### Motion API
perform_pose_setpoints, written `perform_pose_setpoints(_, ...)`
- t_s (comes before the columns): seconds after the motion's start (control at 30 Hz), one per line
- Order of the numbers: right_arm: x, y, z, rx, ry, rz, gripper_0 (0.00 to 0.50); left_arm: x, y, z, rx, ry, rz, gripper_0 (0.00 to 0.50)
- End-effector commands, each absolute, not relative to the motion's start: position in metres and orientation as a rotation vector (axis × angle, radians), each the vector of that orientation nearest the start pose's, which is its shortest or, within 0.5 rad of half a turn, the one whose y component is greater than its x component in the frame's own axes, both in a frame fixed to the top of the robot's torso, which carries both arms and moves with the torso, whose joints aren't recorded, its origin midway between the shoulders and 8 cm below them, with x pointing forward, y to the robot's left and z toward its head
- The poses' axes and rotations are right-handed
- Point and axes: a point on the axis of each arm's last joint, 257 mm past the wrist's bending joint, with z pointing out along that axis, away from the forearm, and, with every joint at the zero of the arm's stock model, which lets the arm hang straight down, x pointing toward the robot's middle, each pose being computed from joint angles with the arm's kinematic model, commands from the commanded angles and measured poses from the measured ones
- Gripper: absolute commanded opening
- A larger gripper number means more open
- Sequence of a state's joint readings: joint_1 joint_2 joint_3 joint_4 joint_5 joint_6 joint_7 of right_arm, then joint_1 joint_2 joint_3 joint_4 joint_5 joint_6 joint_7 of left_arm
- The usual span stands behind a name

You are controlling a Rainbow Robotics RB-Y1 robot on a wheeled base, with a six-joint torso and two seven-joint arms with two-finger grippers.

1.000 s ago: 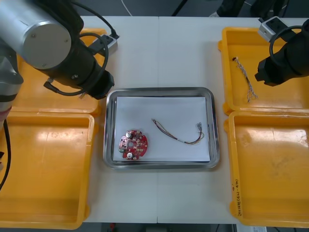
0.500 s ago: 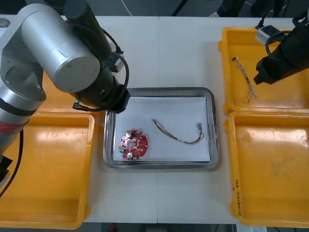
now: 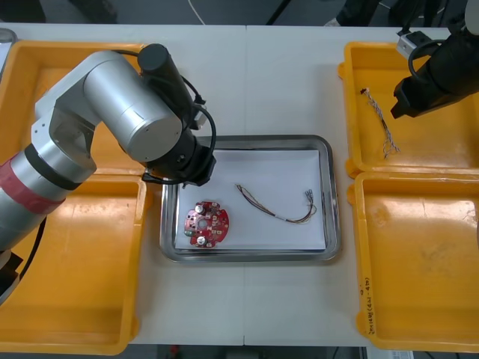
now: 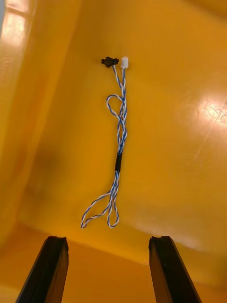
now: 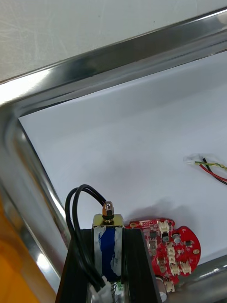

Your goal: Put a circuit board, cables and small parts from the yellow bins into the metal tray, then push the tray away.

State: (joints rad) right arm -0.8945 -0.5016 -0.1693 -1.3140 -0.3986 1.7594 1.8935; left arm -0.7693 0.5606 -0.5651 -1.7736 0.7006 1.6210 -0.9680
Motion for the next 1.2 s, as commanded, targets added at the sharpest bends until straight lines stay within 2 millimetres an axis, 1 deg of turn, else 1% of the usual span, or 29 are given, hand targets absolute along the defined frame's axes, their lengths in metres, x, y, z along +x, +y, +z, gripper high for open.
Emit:
perform_pose_setpoints(0.03, 0.593, -0.334, -0.089, -0.448, 2.531, -0.132, 0.5, 0.493, 0.084, -0.214, 0.506, 2.59, -0.086, 0.001)
perform_pose_setpoints(0.13, 0.6, -0.336, -0.093, -0.438, 2.537, -0.128, 0.5, 0.496, 0.083, -0.222, 0.507, 2.588, -0.087, 0.001)
perform_pose_setpoints(0.23, 0.611, -0.337, -0.097, -0.416, 2.54, -0.114, 0.5, 0.5, 0.082, -0.229, 0.499, 2.585, -0.096, 0.003)
perform_pose_setpoints(0.4, 0.623, -0.341, -0.104, -0.396, 2.533, -0.111, 0.5, 0.5, 0.078, -0.233, 0.517, 2.574, -0.091, 0.001)
perform_pose_setpoints(0.53, 0.631, -0.345, -0.117, -0.397, 2.524, -0.136, 0.5, 0.5, 0.078, -0.234, 0.517, 2.573, -0.091, 0.006)
perform_pose_setpoints(0.57, 0.634, -0.345, -0.122, -0.399, 2.524, -0.147, 0.5, 0.5, 0.077, -0.234, 0.517, 2.572, -0.094, 0.034)
perform_pose_setpoints(0.6, 0.635, -0.346, -0.124, -0.398, 2.522, -0.155, 0.5, 0.5, 0.078, -0.234, 0.515, 2.57, -0.089, 0.14)
perform_pose_setpoints(0.63, 0.636, -0.347, -0.127, -0.396, 2.524, -0.157, 0.5, 0.501, 0.078, -0.233, 0.514, 2.567, -0.087, 0.214)
perform_pose_setpoints(0.7, 0.637, -0.349, -0.135, -0.389, 2.528, -0.153, 0.5, 0.502, 0.078, -0.233, 0.512, 2.566, -0.087, 0.464)
perform_pose_setpoints(0.73, 0.637, -0.351, -0.139, -0.382, 2.533, -0.149, 0.5, 0.502, 0.078, -0.232, 0.508, 2.566, -0.091, 0.5)
perform_pose_setpoints(0.77, 0.637, -0.351, -0.139, -0.382, 2.533, -0.149, 0.5, 0.502, 0.078, -0.232, 0.508, 2.566, -0.091, 0.5)
perform_pose_setpoints(0.8, 0.637, -0.353, -0.145, -0.376, 2.542, -0.146, 0.5, 0.502, 0.078, -0.231, 0.506, 2.565, -0.095, 0.5)
perform_pose_setpoints(0.87, 0.636, -0.354, -0.148, -0.373, 2.549, -0.148, 0.5, 0.504, 0.078, -0.228, 0.501, 2.563, -0.1, 0.5)
perform_pose_setpoints(1.07, 0.633, -0.349, -0.158, -0.365, 2.57, -0.13, 0.5, 0.504, 0.075, -0.218, 0.49, 2.553, -0.132, 0.5)
perform_pose_setpoints(1.2, 0.632, -0.345, -0.164, -0.364, 2.578, -0.121, 0.5, 0.499, 0.074, -0.195, 0.49, 2.542, -0.154, 0.5)
